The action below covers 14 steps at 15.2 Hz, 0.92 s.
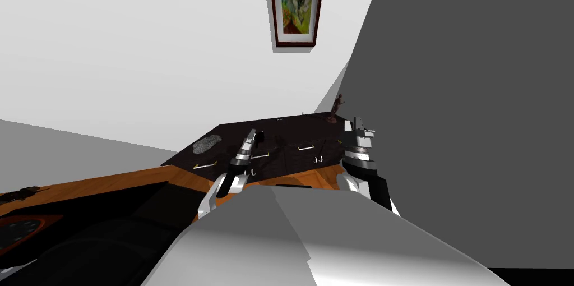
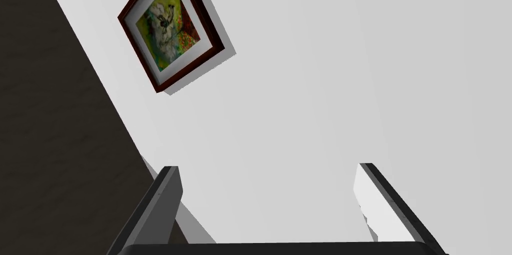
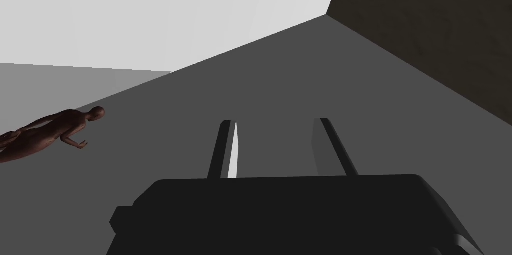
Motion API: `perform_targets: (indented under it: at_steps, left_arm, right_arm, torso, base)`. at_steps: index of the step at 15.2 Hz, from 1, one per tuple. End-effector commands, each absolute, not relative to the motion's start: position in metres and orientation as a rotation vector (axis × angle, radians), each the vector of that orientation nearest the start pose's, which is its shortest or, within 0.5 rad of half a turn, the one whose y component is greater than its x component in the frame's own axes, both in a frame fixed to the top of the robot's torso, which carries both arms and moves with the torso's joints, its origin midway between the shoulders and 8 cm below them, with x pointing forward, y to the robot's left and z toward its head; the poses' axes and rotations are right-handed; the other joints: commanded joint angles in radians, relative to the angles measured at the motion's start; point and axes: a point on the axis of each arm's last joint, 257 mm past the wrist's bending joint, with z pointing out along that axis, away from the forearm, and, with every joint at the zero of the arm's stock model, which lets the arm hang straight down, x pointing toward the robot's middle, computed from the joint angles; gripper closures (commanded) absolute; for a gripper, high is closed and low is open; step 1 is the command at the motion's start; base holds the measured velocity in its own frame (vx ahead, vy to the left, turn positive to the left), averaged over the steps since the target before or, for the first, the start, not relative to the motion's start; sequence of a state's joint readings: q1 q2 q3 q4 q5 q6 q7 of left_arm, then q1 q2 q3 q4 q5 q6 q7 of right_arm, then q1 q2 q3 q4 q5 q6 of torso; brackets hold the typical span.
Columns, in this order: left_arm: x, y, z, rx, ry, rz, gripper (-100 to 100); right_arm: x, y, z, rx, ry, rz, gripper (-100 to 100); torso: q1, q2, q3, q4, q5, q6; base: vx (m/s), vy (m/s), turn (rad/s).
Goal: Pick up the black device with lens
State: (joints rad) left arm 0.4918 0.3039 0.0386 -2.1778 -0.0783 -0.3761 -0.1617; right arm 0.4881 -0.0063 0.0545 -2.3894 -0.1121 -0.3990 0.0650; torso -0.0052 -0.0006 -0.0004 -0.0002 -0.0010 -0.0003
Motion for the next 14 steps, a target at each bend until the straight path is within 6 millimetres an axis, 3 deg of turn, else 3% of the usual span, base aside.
perform_targets:
  at_steps: [1, 3, 6, 9, 10, 14]
  left_arm:
    - [0.390, 0.284, -0.057, -0.464, 1.091, -0.961, -100]
    - [0.397, 0.298, -0.077, -0.492, 1.133, -0.922, -100]
    - [0.401, 0.305, -0.087, -0.508, 1.152, -0.903, -100]
    - [0.409, 0.328, -0.116, -0.565, 1.200, -0.847, -100]
    - [0.409, 0.328, -0.116, -0.565, 1.200, -0.847, -100]
    - [0.417, 0.357, -0.153, -0.656, 1.239, -0.782, -100]
  right_arm:
    - [0.340, -0.269, 0.057, 0.689, 0.561, 1.384, 0]
    - [0.340, -0.269, 0.057, 0.689, 0.561, 1.384, 0]
    - [0.340, -0.269, 0.057, 0.689, 0.561, 1.384, 0]
    - [0.340, -0.269, 0.057, 0.689, 0.561, 1.384, 0]
    - [0.340, -0.269, 0.057, 0.689, 0.561, 1.384, 0]
    - [0.340, -0.269, 0.057, 0.689, 0.561, 1.384, 0]
  torso:
    - [0.000, 0.000, 0.000, 0.000, 0.000, 0.000]
    - [0.001, 0.000, 0.000, 0.000, 0.000, 0.000]
    - [0.001, 0.000, 0.000, 0.000, 0.000, 0.000]
    - [0.001, -0.001, 0.000, 0.000, 0.000, 0.000]
    - [0.000, -0.001, 0.000, 0.000, 0.000, 0.000]
    - [0.000, -0.002, -0.001, 0.000, 0.000, 0.000]
  base:
    - [0.002, -0.069, 0.062]
    - [0.008, -0.062, 0.051]
    - [0.007, -0.055, 0.061]
    - [0.010, -0.061, 0.069]
    - [0.017, -0.070, 0.061]
    - [0.033, -0.069, 0.082]
